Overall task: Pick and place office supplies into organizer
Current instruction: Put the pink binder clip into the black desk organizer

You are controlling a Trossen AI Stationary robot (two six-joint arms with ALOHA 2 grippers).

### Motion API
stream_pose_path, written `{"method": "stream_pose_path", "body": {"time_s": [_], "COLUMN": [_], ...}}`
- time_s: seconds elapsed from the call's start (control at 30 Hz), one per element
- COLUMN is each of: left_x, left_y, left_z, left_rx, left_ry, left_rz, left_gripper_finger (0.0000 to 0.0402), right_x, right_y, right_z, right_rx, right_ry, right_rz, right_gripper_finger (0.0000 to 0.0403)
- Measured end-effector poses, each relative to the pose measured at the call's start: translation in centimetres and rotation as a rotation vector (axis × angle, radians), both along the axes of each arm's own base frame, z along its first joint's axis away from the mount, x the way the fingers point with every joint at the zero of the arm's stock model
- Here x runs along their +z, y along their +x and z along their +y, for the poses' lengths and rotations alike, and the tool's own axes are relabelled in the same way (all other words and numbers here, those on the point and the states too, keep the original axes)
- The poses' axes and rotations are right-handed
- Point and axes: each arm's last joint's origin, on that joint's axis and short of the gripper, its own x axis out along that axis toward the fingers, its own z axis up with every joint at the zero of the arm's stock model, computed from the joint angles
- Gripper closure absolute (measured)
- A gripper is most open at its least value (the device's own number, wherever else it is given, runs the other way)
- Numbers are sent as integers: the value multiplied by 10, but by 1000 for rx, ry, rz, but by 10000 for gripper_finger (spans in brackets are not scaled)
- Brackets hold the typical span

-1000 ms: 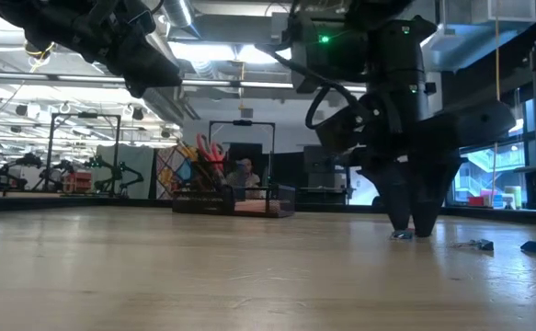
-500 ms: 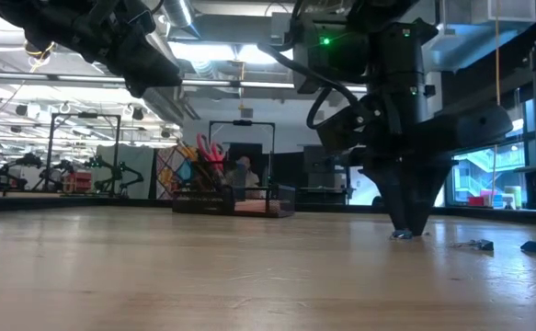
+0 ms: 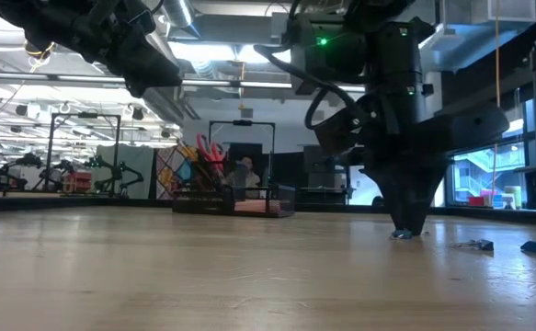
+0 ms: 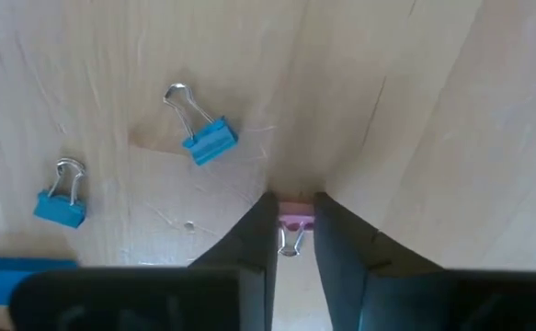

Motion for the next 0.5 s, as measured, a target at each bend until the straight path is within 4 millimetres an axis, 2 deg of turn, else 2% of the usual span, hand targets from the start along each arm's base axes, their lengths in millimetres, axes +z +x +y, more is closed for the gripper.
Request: {"method": "stream_pose_path", "body": {"time_s": [0.17, 0.37, 0.5], "left_x": [0, 0, 1], "left_y": [0, 0, 0], "left_z": [0, 0, 0], "left_rx": [0, 0, 0], "left_ry": [0, 0, 3], "left_rz": [0, -1, -6], "left_gripper_finger": [274, 274, 274], "right_x": [18, 66, 103], "right_y": [19, 55, 81], "right_z": [-6, -28, -46], "right_rx": [-20, -114, -179], "right_ry": [-16, -80, -163], "right_rz": [-48, -261, -501], "right_gripper_finger": [339, 340, 337]}}
